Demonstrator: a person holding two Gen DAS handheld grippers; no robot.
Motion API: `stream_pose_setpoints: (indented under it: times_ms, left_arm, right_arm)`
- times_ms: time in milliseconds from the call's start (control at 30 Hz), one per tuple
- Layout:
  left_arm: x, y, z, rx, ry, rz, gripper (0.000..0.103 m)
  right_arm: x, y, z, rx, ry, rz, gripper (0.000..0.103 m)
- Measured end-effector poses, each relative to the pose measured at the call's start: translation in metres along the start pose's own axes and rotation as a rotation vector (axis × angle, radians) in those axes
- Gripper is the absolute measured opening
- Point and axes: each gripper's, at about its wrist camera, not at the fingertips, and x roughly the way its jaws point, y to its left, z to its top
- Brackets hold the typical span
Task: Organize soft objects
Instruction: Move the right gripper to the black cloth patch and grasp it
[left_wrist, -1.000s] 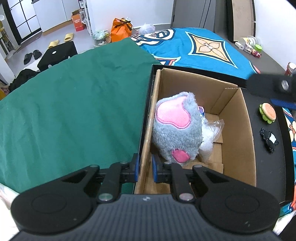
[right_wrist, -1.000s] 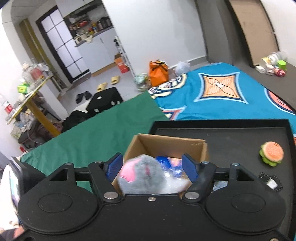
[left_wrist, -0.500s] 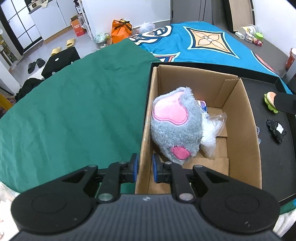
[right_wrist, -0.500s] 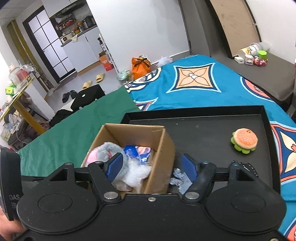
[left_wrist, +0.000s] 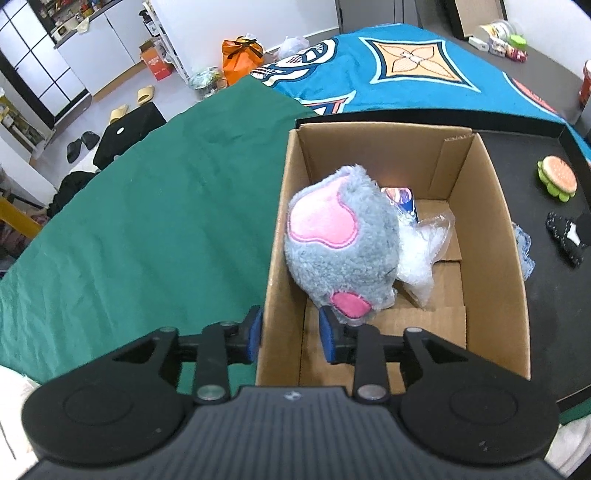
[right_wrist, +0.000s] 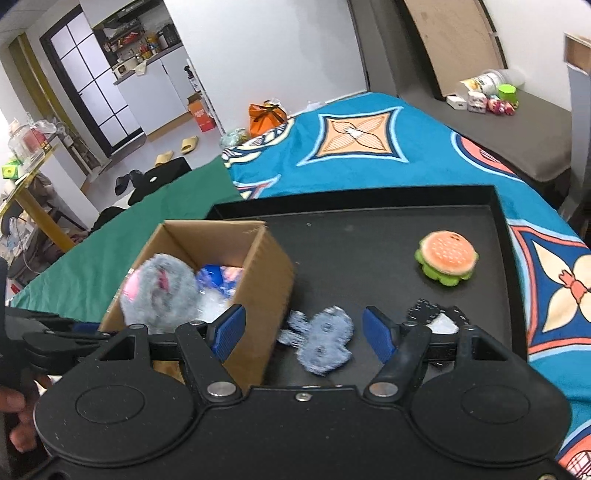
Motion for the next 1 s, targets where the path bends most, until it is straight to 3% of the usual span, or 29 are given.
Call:
stream_pose_setpoints:
  times_ms: [633,1000]
  left_arm:
    - [0.010,-0.025,0.011,0.060,0.038,0.122,0.040]
    - [0.016,-0.033,0.014,0.083,0.043,0.148,0.042]
  right_arm:
    - [0.033,-0.085,-0.020,0.123,0.047,-0.096,0.066]
    - [0.056,-0.093,-0.023,0.115,0.093,-0.130,0.064]
